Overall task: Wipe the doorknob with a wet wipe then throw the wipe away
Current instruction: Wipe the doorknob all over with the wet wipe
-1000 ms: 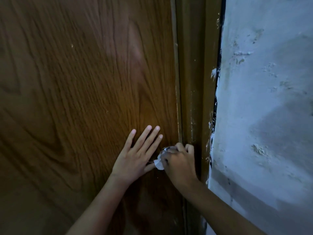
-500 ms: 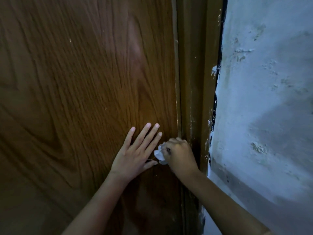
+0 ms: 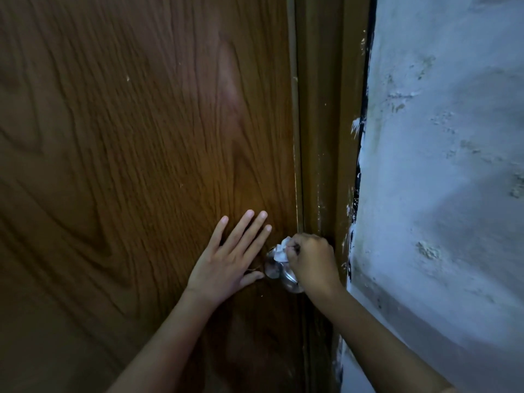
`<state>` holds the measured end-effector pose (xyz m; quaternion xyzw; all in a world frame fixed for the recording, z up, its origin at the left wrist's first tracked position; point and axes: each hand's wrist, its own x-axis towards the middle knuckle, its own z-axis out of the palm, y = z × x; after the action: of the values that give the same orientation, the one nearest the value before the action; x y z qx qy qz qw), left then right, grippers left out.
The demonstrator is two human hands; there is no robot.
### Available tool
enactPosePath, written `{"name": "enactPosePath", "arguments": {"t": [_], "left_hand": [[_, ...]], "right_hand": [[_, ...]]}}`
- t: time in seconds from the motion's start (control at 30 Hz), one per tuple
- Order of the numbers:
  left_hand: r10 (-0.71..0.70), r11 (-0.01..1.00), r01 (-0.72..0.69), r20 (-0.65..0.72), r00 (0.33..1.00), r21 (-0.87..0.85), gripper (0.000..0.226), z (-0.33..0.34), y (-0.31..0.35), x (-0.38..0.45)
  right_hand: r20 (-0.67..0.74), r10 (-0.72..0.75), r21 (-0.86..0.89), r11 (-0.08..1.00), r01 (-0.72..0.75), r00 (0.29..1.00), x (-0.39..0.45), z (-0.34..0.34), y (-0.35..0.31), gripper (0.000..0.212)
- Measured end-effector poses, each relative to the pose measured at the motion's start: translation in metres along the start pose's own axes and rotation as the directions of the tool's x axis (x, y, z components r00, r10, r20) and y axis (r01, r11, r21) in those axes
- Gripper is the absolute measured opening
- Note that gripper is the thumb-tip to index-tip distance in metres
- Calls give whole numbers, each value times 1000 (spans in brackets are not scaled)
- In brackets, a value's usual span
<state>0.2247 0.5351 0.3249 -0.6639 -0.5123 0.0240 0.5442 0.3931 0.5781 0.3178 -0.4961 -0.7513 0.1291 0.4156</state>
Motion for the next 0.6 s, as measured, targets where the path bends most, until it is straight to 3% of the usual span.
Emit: {"name": "enactPosePath", "arguments": {"t": [0.27, 0.47, 0.6], "left_hand": [[6, 1000, -6, 8, 1000, -18, 87, -3, 2, -4], [22, 995, -25, -39, 999, -93, 58, -1, 7, -20], [34, 980, -48, -72, 997, -192, 48, -1, 13, -32]], "right_hand": [[-78, 101, 243, 967, -79, 992, -4, -17, 4, 16], [-76, 170, 436, 892, -120, 983, -13, -24, 8, 25], [-17, 176, 476, 867, -147, 984, -14, -25, 10, 26]]}}
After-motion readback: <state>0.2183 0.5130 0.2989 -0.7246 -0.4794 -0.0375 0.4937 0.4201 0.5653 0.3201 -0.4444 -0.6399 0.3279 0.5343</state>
